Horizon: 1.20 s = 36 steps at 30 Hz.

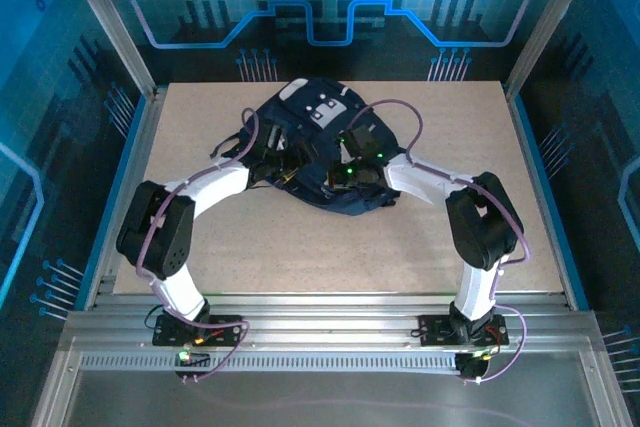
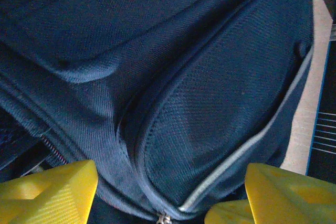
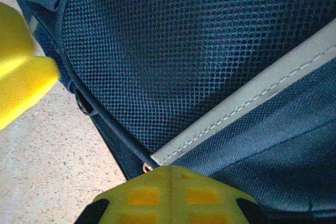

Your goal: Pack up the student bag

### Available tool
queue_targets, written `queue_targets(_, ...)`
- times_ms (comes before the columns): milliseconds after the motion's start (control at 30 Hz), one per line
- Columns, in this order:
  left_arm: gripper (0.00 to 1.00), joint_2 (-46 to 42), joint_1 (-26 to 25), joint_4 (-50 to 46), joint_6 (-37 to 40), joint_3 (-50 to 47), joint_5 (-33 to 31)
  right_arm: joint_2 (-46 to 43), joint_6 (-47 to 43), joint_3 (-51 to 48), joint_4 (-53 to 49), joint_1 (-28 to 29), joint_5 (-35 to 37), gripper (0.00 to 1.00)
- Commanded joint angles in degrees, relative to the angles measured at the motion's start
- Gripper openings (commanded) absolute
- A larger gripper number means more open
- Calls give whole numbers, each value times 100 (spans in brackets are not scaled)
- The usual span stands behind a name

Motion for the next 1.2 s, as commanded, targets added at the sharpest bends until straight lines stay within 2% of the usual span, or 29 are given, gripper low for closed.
queue_targets(0, 73, 377, -32, 102, -99, 224, 21, -38, 92, -91, 341, 7, -733, 0)
queue_targets(100, 64, 625, -41, 165, -50, 368, 6, -3, 75, -95, 287, 6, -745, 0)
queue_targets(233, 36, 892, -32, 128, 85, 620, -83, -50, -46, -92, 152, 32, -715, 0)
queue_targets(367, 3, 1075, -32, 208, 57, 736, 38, -154, -199, -77, -102, 65, -592, 0)
queue_targets(400, 0, 1082, -31, 254, -6, 732, 73, -194, -249, -67, -208, 77, -520, 0)
queue_targets(467, 0, 1049, -28, 423, -169, 651, 145, -292, -336, -66, -447, 129, -292, 0)
queue_targets(567, 0, 901, -29, 702, -515, 506, 301, -474, -500, -97, -805, 200, 137, 9)
queue_targets(667, 0, 683, -22, 993, -871, 411, 477, -639, -617, -120, -1083, 210, 604, 28)
queue_targets(733, 0, 531, -15, 1034, -949, 430, 521, -704, -691, -128, -1161, 184, 817, 46)
queue_targets(800, 0, 409, -14, 1027, -970, 435, 517, -647, -697, -90, -1162, 100, 752, 54)
queue_targets(933, 0, 338, -14, 1104, -1064, 386, 519, -458, -642, -31, -934, 29, 651, 59)
queue_targets(1167, 0, 318, -10, 1446, -1398, 150, 629, 40, -496, 195, -725, 25, 582, 59)
